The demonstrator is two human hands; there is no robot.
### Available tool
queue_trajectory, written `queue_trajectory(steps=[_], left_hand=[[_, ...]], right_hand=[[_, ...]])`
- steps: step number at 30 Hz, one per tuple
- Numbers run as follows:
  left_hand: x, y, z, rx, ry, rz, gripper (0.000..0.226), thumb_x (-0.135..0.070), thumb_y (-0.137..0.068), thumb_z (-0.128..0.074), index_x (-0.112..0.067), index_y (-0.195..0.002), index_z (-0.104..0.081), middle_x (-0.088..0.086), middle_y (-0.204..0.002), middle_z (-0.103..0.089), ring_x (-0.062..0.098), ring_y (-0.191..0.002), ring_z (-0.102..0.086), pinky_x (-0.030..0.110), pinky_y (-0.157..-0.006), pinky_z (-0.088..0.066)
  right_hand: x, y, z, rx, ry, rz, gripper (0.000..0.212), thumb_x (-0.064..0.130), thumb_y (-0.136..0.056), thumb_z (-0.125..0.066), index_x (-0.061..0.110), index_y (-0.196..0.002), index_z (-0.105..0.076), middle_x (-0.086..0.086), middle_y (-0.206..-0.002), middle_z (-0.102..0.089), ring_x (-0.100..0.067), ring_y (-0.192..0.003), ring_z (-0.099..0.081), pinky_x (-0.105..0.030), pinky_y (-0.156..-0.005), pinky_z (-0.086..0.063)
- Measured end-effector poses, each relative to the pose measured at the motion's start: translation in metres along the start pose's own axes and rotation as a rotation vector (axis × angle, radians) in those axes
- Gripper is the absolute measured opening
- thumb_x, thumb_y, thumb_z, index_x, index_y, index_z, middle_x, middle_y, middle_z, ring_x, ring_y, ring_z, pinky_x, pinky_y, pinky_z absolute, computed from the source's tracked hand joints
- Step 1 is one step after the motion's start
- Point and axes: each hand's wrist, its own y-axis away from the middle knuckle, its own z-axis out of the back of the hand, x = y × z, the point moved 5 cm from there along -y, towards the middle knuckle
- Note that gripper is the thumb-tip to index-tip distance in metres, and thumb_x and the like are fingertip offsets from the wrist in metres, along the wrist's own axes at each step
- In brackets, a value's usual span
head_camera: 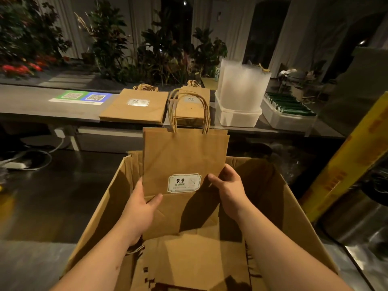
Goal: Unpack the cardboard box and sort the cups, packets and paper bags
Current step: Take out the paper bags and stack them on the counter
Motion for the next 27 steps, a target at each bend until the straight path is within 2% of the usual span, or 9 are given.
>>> queue_trajectory(steps=[4,6,9,12,15,18,21,23,27], left_hand=[[-0.002,-0.002,0.011,-0.120,-0.043,-0.107,0.045,-0.024,-0.101,-0.059,-0.039,-0.141,-0.043,-0.014,-0.128,-0.060,0.012,-0.120,-0.054,0.052,-0.107,-0.046],[-0.004,0.000,0.018,-0.195,-0.042,-0.179,0.043,-0.021,-0.102,-0.058,-0.039,-0.139,-0.044,-0.014,-0.126,-0.060,0.011,-0.119,-0.055,0.048,-0.106,-0.045],[-0.004,0.001,0.024,-0.263,-0.016,-0.209,0.047,-0.020,-0.103,-0.056,-0.033,-0.146,-0.042,-0.009,-0.131,-0.062,0.013,-0.124,-0.058,0.047,-0.105,-0.048],[-0.007,0.005,0.021,-0.270,-0.048,-0.250,0.042,-0.015,-0.103,-0.054,-0.038,-0.137,-0.044,-0.021,-0.119,-0.061,-0.012,-0.106,-0.060,0.022,-0.091,-0.050],[-0.009,0.008,0.018,-0.266,-0.099,-0.274,0.041,-0.013,-0.104,-0.053,-0.040,-0.132,-0.040,-0.026,-0.113,-0.057,-0.026,-0.094,-0.057,0.004,-0.071,-0.048],[-0.011,0.010,0.020,-0.295,-0.131,-0.290,0.038,-0.015,-0.104,-0.052,-0.038,-0.131,-0.039,-0.025,-0.111,-0.055,-0.025,-0.091,-0.057,0.004,-0.070,-0.048],[-0.012,0.010,0.023,-0.339,-0.135,-0.319,0.035,-0.017,-0.104,-0.051,-0.032,-0.135,-0.043,-0.010,-0.118,-0.060,-0.003,-0.103,-0.062,0.022,-0.084,-0.054],[-0.011,0.009,0.024,-0.350,-0.146,-0.306,0.039,-0.018,-0.104,-0.051,-0.023,-0.142,-0.042,-0.002,-0.126,-0.059,0.014,-0.111,-0.062,0.035,-0.091,-0.055],[-0.012,0.010,0.026,-0.354,-0.134,-0.284,0.052,-0.019,-0.104,-0.051,-0.027,-0.152,-0.030,-0.002,-0.132,-0.054,0.019,-0.118,-0.057,0.044,-0.096,-0.054]], right_hand=[[-0.022,-0.018,0.022,-0.031,0.197,-0.072,0.031,0.024,-0.103,-0.058,0.021,-0.135,-0.058,-0.006,-0.122,-0.071,-0.022,-0.112,-0.068,-0.040,-0.095,-0.058],[-0.049,-0.025,0.048,-0.032,0.622,-0.159,0.049,0.028,-0.102,-0.060,0.021,-0.149,-0.046,-0.004,-0.141,-0.059,-0.023,-0.127,-0.058,-0.038,-0.103,-0.052],[-0.101,-0.021,0.084,0.136,1.163,-0.408,0.077,0.028,-0.093,-0.072,0.022,-0.158,-0.032,-0.006,-0.155,-0.044,-0.028,-0.141,-0.046,-0.042,-0.112,-0.045],[-0.129,-0.014,0.102,0.214,1.414,-0.523,0.090,0.032,-0.086,-0.079,0.028,-0.160,-0.028,-0.006,-0.154,-0.044,-0.032,-0.142,-0.043,-0.047,-0.113,-0.044],[-0.124,-0.019,0.098,0.186,1.568,-0.426,0.096,0.031,-0.087,-0.079,0.027,-0.162,-0.019,-0.007,-0.156,-0.041,-0.032,-0.144,-0.038,-0.047,-0.114,-0.041],[-0.111,-0.023,0.094,0.128,1.641,-0.316,0.077,0.018,-0.092,-0.072,0.024,-0.157,-0.031,-0.006,-0.149,-0.048,-0.029,-0.139,-0.045,-0.045,-0.113,-0.043],[-0.100,-0.022,0.094,0.115,1.480,-0.329,0.067,0.018,-0.096,-0.068,0.023,-0.155,-0.038,-0.003,-0.145,-0.055,-0.024,-0.133,-0.054,-0.039,-0.109,-0.048],[-0.087,-0.019,0.088,0.217,1.380,-0.331,0.059,0.021,-0.097,-0.067,0.024,-0.151,-0.042,-0.002,-0.145,-0.055,-0.020,-0.131,-0.056,-0.035,-0.107,-0.050],[-0.041,-0.018,0.070,0.375,1.311,-0.176,0.047,0.011,-0.098,-0.063,0.039,-0.133,-0.049,0.003,-0.119,-0.059,-0.015,-0.105,-0.063,-0.034,-0.086,-0.060]])
